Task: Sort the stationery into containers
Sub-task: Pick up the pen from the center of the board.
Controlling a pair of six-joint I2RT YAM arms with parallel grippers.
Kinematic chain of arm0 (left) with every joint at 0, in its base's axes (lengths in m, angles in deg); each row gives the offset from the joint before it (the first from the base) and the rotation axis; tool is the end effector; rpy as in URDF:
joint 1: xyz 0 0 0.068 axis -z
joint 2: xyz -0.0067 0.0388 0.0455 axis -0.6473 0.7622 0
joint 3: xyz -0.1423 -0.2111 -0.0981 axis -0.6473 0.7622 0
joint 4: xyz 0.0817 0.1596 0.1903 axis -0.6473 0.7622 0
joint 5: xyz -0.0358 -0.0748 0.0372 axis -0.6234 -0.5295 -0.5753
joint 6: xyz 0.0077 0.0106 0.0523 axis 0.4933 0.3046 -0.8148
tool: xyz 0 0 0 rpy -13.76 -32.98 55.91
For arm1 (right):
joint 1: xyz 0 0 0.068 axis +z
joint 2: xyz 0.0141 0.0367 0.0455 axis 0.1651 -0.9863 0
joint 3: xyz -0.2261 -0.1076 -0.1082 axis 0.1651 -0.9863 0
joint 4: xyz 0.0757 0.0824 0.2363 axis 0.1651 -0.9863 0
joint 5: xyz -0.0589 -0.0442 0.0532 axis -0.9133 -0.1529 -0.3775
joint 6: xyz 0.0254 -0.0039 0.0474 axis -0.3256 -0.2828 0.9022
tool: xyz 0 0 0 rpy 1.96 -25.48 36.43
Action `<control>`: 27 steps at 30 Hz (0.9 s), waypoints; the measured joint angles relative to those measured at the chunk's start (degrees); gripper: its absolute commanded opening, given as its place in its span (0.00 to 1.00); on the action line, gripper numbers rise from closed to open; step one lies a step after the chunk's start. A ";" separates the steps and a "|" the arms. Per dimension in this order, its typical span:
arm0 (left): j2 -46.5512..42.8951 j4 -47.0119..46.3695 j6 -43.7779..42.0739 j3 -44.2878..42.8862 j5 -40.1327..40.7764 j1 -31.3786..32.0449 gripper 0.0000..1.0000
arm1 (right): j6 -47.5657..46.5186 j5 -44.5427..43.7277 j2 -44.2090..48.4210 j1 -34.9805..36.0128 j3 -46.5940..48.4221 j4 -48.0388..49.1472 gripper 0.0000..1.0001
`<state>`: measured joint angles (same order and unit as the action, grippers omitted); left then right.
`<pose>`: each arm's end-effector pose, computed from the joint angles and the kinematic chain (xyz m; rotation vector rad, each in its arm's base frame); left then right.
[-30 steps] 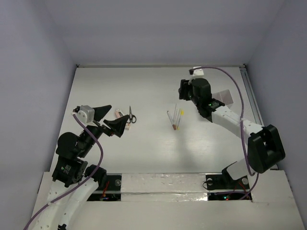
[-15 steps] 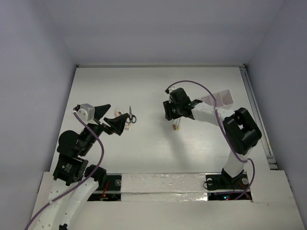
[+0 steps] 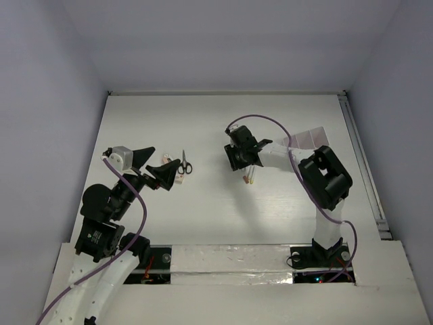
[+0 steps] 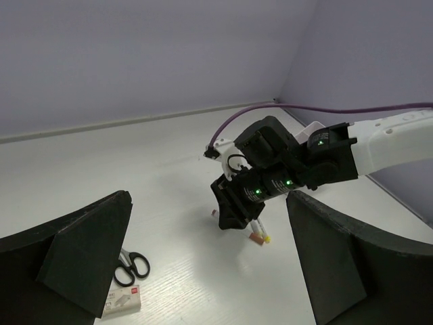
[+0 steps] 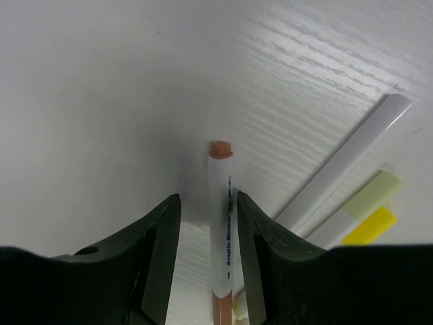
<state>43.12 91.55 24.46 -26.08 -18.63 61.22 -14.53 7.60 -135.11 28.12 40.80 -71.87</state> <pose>0.0832 -0.0407 0.3738 0.3150 1.2788 -0.6336 0.3248 0.2460 0.1658 -0.5583 2.4590 0.2236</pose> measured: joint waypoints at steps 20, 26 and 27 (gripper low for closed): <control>-0.22 0.00 -0.20 0.00 0.39 0.00 0.99 | -0.15 -10.16 -3.80 4.07 5.70 -2.84 0.00; -0.33 0.00 -0.22 0.00 0.63 0.00 0.99 | -0.17 -11.65 1.05 4.07 4.63 -0.96 0.00; -0.39 0.00 -0.22 0.00 0.61 0.00 0.99 | -0.15 -11.87 2.64 4.07 4.39 -0.37 0.00</control>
<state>42.72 91.55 24.24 -26.08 -18.02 61.22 -14.68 -4.27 -132.46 32.19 45.19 -72.24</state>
